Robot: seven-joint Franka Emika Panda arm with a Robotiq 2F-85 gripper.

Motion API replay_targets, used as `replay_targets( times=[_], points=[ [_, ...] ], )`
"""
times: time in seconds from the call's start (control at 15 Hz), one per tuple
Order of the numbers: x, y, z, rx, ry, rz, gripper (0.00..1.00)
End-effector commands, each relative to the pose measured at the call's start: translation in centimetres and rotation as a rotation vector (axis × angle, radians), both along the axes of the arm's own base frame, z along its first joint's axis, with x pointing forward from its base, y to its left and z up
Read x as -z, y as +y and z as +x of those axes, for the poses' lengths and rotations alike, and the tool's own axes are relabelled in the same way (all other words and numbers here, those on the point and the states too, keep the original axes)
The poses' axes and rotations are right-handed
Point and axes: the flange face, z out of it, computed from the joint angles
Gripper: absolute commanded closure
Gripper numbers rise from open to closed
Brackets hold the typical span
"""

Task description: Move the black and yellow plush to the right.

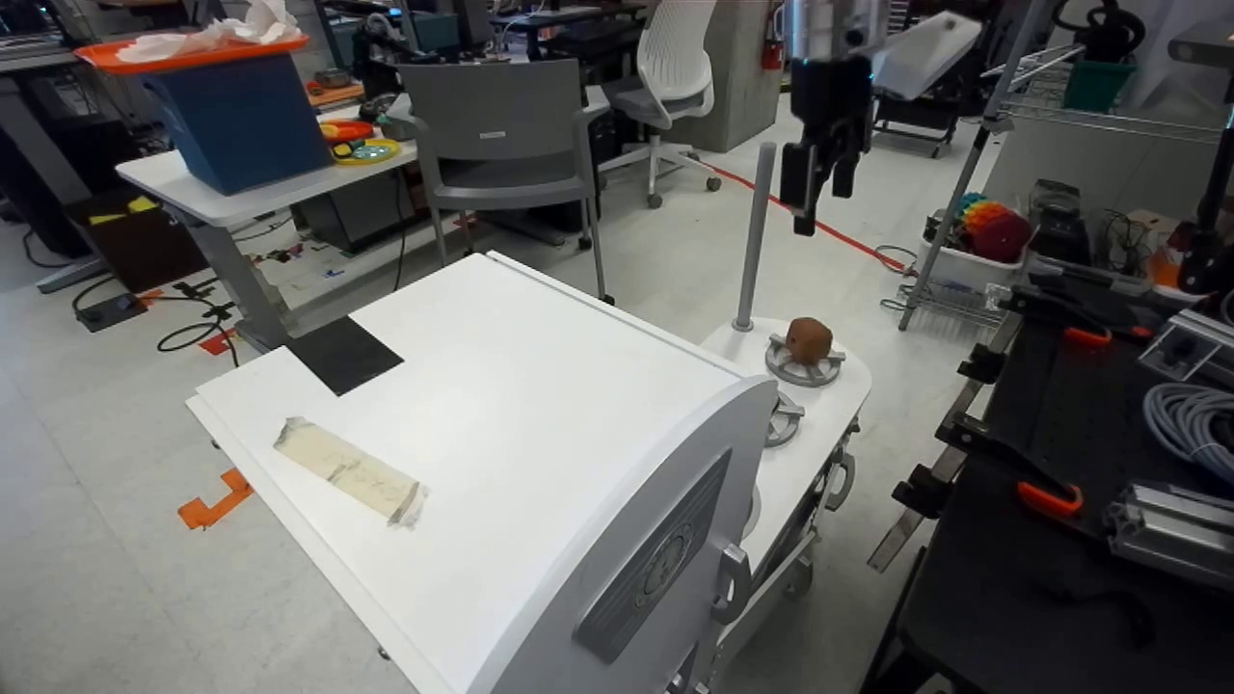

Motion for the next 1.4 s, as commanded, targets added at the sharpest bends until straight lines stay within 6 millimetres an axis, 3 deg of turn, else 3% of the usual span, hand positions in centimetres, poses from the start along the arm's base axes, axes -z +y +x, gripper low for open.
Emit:
replay_targets(
  times=[0.0,0.27,0.6,0.87,1.33],
  points=[
    [6.8,0.5,3.4,-0.016,0.031,0.029,0.0],
    [14.1,1.6,4.7,0.012,0.064,0.084,0.0],
    [20.8,1.9,5.0,0.085,0.115,0.093,0.0],
    [24.4,1.2,5.3,0.142,0.137,0.07,0.0],
    [28.6,-0.4,5.9,0.219,0.198,0.025,0.0]
  ],
)
